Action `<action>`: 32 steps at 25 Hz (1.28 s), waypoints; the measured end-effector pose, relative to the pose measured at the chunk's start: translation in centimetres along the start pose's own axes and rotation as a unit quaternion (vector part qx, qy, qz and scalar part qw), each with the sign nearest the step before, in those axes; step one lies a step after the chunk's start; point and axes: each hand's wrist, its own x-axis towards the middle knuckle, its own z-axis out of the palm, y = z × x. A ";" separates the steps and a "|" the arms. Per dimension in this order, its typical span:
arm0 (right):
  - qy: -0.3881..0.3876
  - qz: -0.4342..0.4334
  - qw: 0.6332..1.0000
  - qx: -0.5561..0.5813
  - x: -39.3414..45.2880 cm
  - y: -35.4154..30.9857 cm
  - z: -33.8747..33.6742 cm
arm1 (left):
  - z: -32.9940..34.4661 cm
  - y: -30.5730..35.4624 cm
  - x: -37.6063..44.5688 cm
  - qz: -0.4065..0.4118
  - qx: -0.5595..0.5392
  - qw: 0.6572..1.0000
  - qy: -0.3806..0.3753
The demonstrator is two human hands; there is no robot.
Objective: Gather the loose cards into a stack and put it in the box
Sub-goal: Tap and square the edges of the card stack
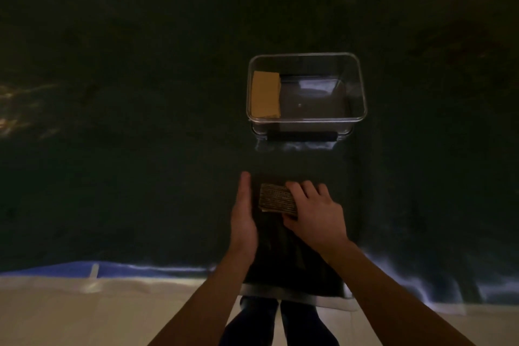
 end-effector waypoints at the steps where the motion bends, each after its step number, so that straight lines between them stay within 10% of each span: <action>1: 0.005 -0.001 1.000 -0.001 0.0 0.0 0.0 | 0.0 -0.2 -0.1 -0.015 0.007 1.000 -0.026; 6: 0.001 0.001 1.000 -0.019 -0.1 -0.1 0.1 | -0.5 0.2 1.1 0.014 -0.005 0.999 0.039; 11: -0.001 0.001 0.999 -0.034 -0.3 -0.4 0.1 | -0.3 -0.1 -0.8 0.021 0.169 0.980 -0.101; 17: -0.009 -0.008 1.000 -0.022 -0.1 -0.1 -0.8 | -1.1 2.8 1.5 0.135 0.484 0.852 -0.147; 27: 0.000 0.003 1.000 0.007 -0.6 1.9 -1.5 | -2.7 2.9 2.4 0.192 0.530 0.815 -0.136; 32: 0.010 0.040 0.992 0.123 -0.7 2.7 -1.4 | -3.4 2.9 2.8 0.150 0.490 0.850 -0.121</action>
